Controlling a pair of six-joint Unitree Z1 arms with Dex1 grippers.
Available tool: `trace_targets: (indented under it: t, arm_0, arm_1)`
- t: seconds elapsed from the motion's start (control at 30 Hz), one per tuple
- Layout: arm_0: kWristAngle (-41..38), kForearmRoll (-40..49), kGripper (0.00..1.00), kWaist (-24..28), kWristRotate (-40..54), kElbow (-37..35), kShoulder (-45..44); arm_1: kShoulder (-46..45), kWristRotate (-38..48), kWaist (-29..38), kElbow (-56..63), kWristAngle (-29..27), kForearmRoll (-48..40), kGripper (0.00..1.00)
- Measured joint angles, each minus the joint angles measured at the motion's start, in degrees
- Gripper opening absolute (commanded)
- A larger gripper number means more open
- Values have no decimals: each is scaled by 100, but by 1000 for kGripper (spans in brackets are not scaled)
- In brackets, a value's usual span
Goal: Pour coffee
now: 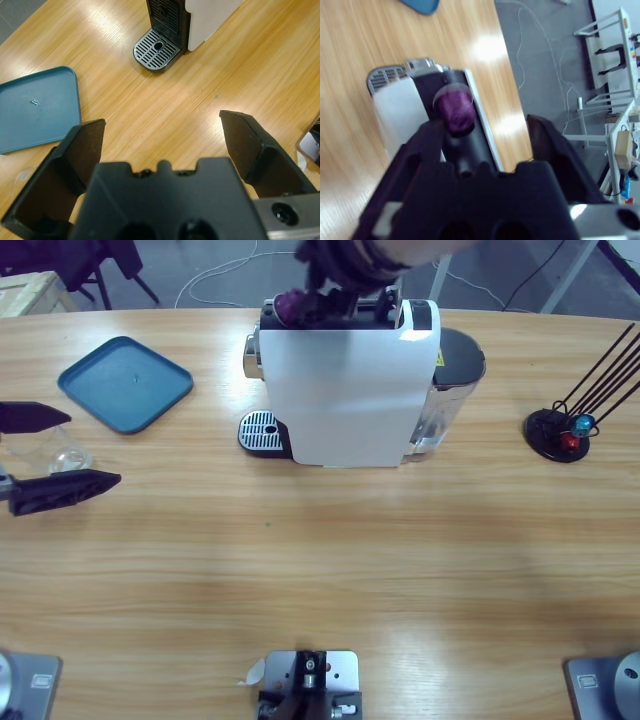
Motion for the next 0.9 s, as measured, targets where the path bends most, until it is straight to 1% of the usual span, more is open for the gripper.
trace_targets:
  t: [0.07,0.13,0.17,0.33,0.43,0.5,0.6,0.67,0.73,0.83,0.9]
  arm_0:
    - [0,0,1000,0,0,0,0]
    - [0,-1,1000,0,0,1,0]
    - [0,-1,1000,0,0,3,0]
    - [0,-1,996,0,0,23,-14]
    - [0,-1,996,0,0,23,-41]
    - [0,-1,992,0,0,23,-41]
    - [-2,-1,997,1,-3,26,-51]
    - [-3,-1,1000,1,-5,26,-76]
    - [-11,-1,1000,2,-5,26,-95]
    - [-102,-1,1000,4,-7,26,-96]
    - [-124,-1,1000,5,-33,25,-96]
  arm_1:
    - [-152,4,113,0,0,-27,323]
    - [-280,8,223,1,0,-27,36]
    - [-332,31,274,2,0,-27,0]
    - [-396,332,405,49,1,-27,0]
    - [-493,860,455,132,86,-28,0]
    - [-684,1813,544,257,172,-11,0]
    - [-1028,3521,699,478,182,415,0]
    - [-1316,4391,738,853,115,541,0]
    - [-1623,5131,757,1345,-106,595,0]
    - [-2086,6073,767,1912,-701,616,0]
    - [-2337,6503,741,2053,-1141,412,0]
